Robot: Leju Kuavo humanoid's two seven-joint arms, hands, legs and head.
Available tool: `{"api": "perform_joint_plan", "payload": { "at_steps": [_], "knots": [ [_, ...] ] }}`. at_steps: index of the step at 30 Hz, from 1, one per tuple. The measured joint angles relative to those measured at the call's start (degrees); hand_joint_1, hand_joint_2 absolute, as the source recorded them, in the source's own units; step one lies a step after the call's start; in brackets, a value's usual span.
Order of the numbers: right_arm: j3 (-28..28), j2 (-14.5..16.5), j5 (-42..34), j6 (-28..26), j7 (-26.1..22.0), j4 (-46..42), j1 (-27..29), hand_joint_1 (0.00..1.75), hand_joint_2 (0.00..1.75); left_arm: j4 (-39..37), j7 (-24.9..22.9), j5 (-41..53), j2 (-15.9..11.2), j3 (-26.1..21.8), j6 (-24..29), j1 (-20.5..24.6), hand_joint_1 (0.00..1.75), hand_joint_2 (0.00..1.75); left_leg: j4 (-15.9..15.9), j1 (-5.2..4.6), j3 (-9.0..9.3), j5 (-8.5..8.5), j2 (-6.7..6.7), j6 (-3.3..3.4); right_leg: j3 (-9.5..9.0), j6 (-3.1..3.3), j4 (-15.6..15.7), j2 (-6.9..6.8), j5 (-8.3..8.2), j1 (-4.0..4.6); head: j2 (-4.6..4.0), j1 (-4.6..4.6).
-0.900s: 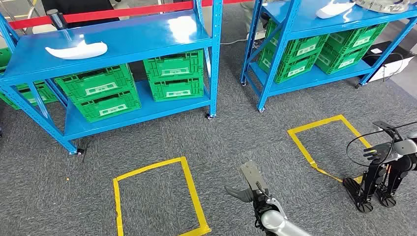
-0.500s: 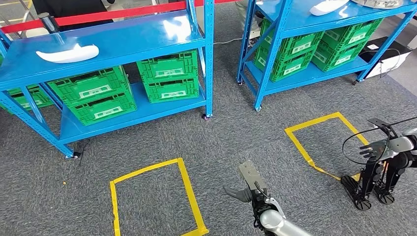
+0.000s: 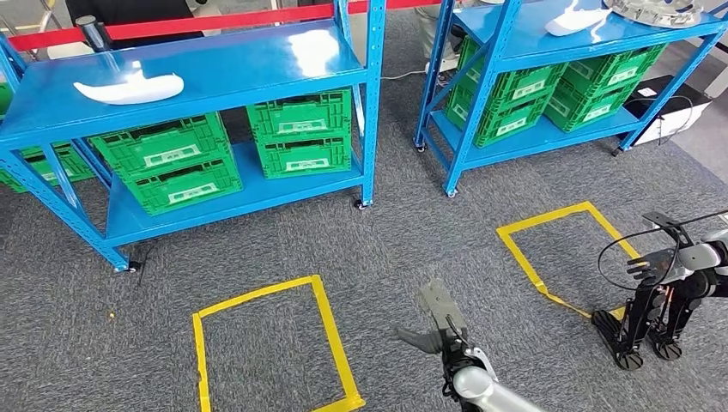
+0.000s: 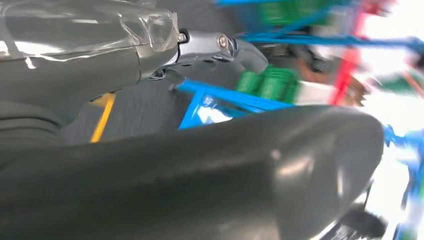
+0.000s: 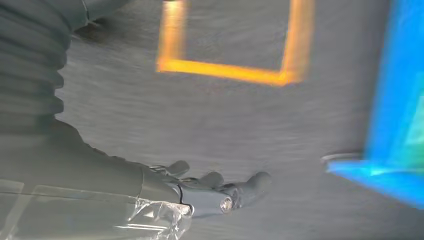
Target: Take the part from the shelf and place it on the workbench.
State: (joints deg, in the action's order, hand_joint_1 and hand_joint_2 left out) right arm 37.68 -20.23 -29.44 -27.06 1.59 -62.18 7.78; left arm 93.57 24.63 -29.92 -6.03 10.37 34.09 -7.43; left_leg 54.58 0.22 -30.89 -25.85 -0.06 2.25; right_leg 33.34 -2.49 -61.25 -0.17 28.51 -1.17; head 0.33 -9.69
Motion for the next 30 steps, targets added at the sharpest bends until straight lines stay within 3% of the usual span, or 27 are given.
{"api": "perform_joint_plan", "payload": {
  "at_steps": [2, 5, 7, 8, 10, 11, 12, 13, 14, 15, 16, 17, 19, 20, 21, 23, 24, 26, 27, 28, 29, 30],
  "knots": [
    [1.0, 2.0, -6.3, 3.1, 1.9, 12.0, -0.3, 0.00, 1.75, 0.1, -1.1, -5.2, 0.1, -2.9, 0.8, 2.6, 0.00, 0.00, 0.2, -0.14, 0.36, -0.60, -0.61, -0.72, -3.04, 0.91, 5.6, -0.43, -0.97, 0.13, -0.01, 0.03],
    [2.1, 4.7, -9.3, 5.3, -2.2, 24.7, -0.1, 0.00, 1.75, 0.3, -1.4, -7.0, 0.1, -6.4, 1.1, 4.0, 0.00, 0.00, 0.3, -0.09, 0.54, -1.40, -0.60, -1.78, -3.94, 2.55, 6.3, -0.21, -0.50, 0.19, 0.01, 0.13],
    [2.7, 5.9, -9.7, 5.1, -2.9, 30.0, -1.0, 0.00, 1.75, 0.6, -1.3, -7.6, 0.4, -7.9, 1.2, 4.4, 0.00, 0.00, 3.2, 0.12, -0.68, -2.42, -0.17, -2.39, -5.07, 3.40, 6.6, 0.29, -0.19, -0.12, 0.01, 0.27],
    [3.0, 6.4, -9.9, 4.9, -2.9, 32.1, -1.4, 0.00, 1.75, 0.7, -1.2, -7.9, 0.6, -8.6, 1.3, 4.6, 0.00, 0.00, 6.6, 0.24, -2.58, -3.45, -0.08, -2.67, -5.69, 3.69, 6.8, 0.46, 0.14, -0.23, 0.01, 0.36],
    [3.7, 7.0, -10.2, 4.6, -2.5, 35.3, -2.1, 0.00, 1.75, 0.7, -1.3, -8.8, 1.0, -9.9, 1.4, 4.8, 0.00, 0.00, 15.2, 0.36, -8.34, -5.61, -0.07, -3.09, -7.12, 3.97, 7.1, 0.74, 1.14, -0.20, 0.00, 0.46],
    [4.0, 7.3, -10.5, 4.5, -2.3, 36.5, -2.3, 0.00, 1.75, 0.7, -1.5, -9.2, 1.3, -10.5, 1.4, 4.8, 0.00, 0.00, 18.1, 0.40, -11.00, -5.54, -0.06, -3.18, -8.02, 3.90, 7.4, 0.89, 1.73, -0.18, 0.00, 0.47],
    [4.2, 7.6, -10.7, 4.5, -2.1, 37.5, -2.5, 0.00, 1.75, 0.7, -1.7, -9.7, 1.6, -10.9, 1.4, 4.8, 0.00, 0.00, 18.8, 0.41, -12.65, -4.07, -0.06, -3.18, -9.11, 3.82, 7.7, 1.02, 2.37, -0.18, 0.00, 0.46],
    [4.4, 7.8, -10.8, 4.5, -2.1, 38.4, -2.7, 0.00, 1.75, 0.7, -1.8, -10.0, 1.8, -11.4, 1.4, 4.8, 0.00, 0.00, 16.9, 0.41, -13.02, -1.28, -0.05, -3.08, -10.44, 3.71, 8.2, 1.14, 3.05, -0.19, 0.00, 0.46],
    [4.5, 8.0, -10.9, 4.5, -2.0, 39.1, -2.8, 0.00, 1.75, 0.7, -1.9, -10.2, 2.0, -11.7, 1.4, 4.8, 0.00, 0.00, 12.7, 0.41, -12.21, 2.32, -0.03, -2.91, -11.87, 3.59, 8.8, 1.25, 3.74, -0.22, 0.00, 0.45],
    [4.6, 8.2, -11.0, 4.5, -2.0, 39.7, -3.0, 0.00, 1.75, 0.6, -2.0, -10.3, 2.2, -12.1, 1.5, 4.8, 0.00, 0.00, 7.7, 0.39, -10.88, 5.73, 0.02, -2.70, -13.29, 3.43, 9.5, 1.33, 4.43, -0.20, -0.01, 0.48],
    [4.7, 8.3, -11.0, 4.5, -2.0, 40.2, -3.3, 0.00, 1.75, 0.6, -2.1, -10.5, 2.3, -12.4, 1.5, 4.8, 0.00, 0.00, 3.6, 0.28, -9.39, 7.74, 0.04, -2.45, -14.59, 3.22, 10.3, 1.44, 5.14, -0.06, -0.01, 0.57],
    [4.8, 8.5, -11.1, 4.5, -2.0, 40.6, -3.5, 0.00, 1.75, 0.6, -2.1, -10.5, 2.4, -12.6, 1.5, 4.9, 0.00, 0.00, 1.0, 0.13, -8.24, 8.42, 0.05, -2.18, -15.72, 2.99, 11.3, 1.52, 5.76, 0.05, -0.01, 0.64],
    [4.9, 8.6, -11.1, 4.4, -1.9, 41.2, -4.0, 0.00, 1.75, 0.6, -2.2, -10.5, 2.7, -13.0, 1.6, 5.1, 0.00, 0.00, -0.5, -0.14, -6.85, 6.86, -0.17, -1.50, -17.95, 2.15, 12.5, 1.59, 5.78, 0.27, 0.00, 0.71],
    [4.9, 8.6, -11.1, 4.4, -1.9, 41.4, -4.2, 0.00, 1.75, 0.7, -2.2, -10.5, 2.8, -13.1, 1.6, 5.3, 0.00, 0.00, -0.7, -0.07, -6.12, 6.21, -0.35, -1.06, -18.20, 1.60, 11.8, 1.53, 5.20, 0.25, 0.01, 0.64],
    [5.0, 8.7, -11.1, 4.3, -1.9, 41.6, -4.4, 0.00, 1.75, 0.7, -2.2, -10.5, 2.9, -13.2, 1.6, 5.4, 0.00, 0.00, -0.9, -0.02, -5.26, 5.61, -0.46, -0.59, -17.32, 1.06, 9.2, 1.37, 4.17, 0.26, 0.00, 0.49],
    [5.1, 8.8, -11.1, 4.3, -1.9, 42.0, -4.8, 0.00, 1.75, 0.8, -2.2, -10.5, 3.1, -13.3, 1.6, 5.5, 0.00, 0.00, -1.1, 0.02, -3.19, 4.36, -0.48, 0.29, -11.27, 0.77, -0.1, 1.01, 3.21, 0.26, 0.00, 0.36],
    [5.1, 8.8, -11.1, 4.3, -1.9, 42.2, -4.9, 0.00, 1.75, 0.8, -2.2, -10.5, 3.2, -13.3, 1.6, 5.5, 0.00, 0.00, -1.3, -0.06, -2.17, 3.51, -0.42, 0.60, -7.41, 1.19, -5.1, 0.87, 4.05, 0.28, -0.01, 0.33],
    [5.2, 9.0, -11.2, 4.3, -1.9, 42.6, -4.8, 0.00, 1.75, 0.8, -2.2, -10.5, 3.4, -13.3, 1.6, 5.5, 0.00, 0.00, -1.6, -0.19, 0.24, 1.76, -0.61, 0.97, -1.14, 2.39, -10.1, 0.82, 8.72, 0.34, -0.01, 0.35],
    [5.2, 9.0, -11.2, 4.2, -1.9, 42.8, -4.7, 0.00, 1.75, 0.8, -2.3, -10.6, 3.6, -13.4, 1.6, 5.4, 0.00, 0.00, -1.7, -0.30, 1.65, 0.94, -0.75, 1.03, 0.78, 2.83, -10.0, 0.82, 11.29, 0.41, 0.00, 0.36],
    [5.3, 9.1, -11.3, 4.2, -1.8, 43.0, -4.6, 0.00, 1.75, 0.8, -2.4, -10.9, 3.7, -13.4, 1.6, 5.5, 0.00, 0.00, -1.8, -0.49, 3.11, 0.12, -0.88, 1.05, 2.02, 2.98, -8.4, 0.80, 12.82, 0.53, 0.00, 0.34],
    [5.3, 9.1, -11.5, 3.9, -1.8, 43.2, -4.4, 0.00, 1.75, 0.9, -2.6, -11.4, 3.8, -13.4, 1.6, 5.5, 0.00, 0.00, -1.9, -0.76, 4.55, -0.66, -0.95, 1.05, 2.82, 2.89, -5.7, 0.79, 12.53, 0.79, 0.00, 0.34],
    [5.4, 9.1, -11.7, 3.6, -1.8, 43.3, -4.2, 0.00, 1.75, 0.9, -2.8, -12.0, 4.0, -13.4, 1.6, 5.5, 0.00, 0.00, -2.2, -0.91, 5.68, -1.49, -1.00, 1.09, 3.26, 2.61, -2.2, 0.76, 9.58, 1.30, 0.00, 0.35]
  ]
}}
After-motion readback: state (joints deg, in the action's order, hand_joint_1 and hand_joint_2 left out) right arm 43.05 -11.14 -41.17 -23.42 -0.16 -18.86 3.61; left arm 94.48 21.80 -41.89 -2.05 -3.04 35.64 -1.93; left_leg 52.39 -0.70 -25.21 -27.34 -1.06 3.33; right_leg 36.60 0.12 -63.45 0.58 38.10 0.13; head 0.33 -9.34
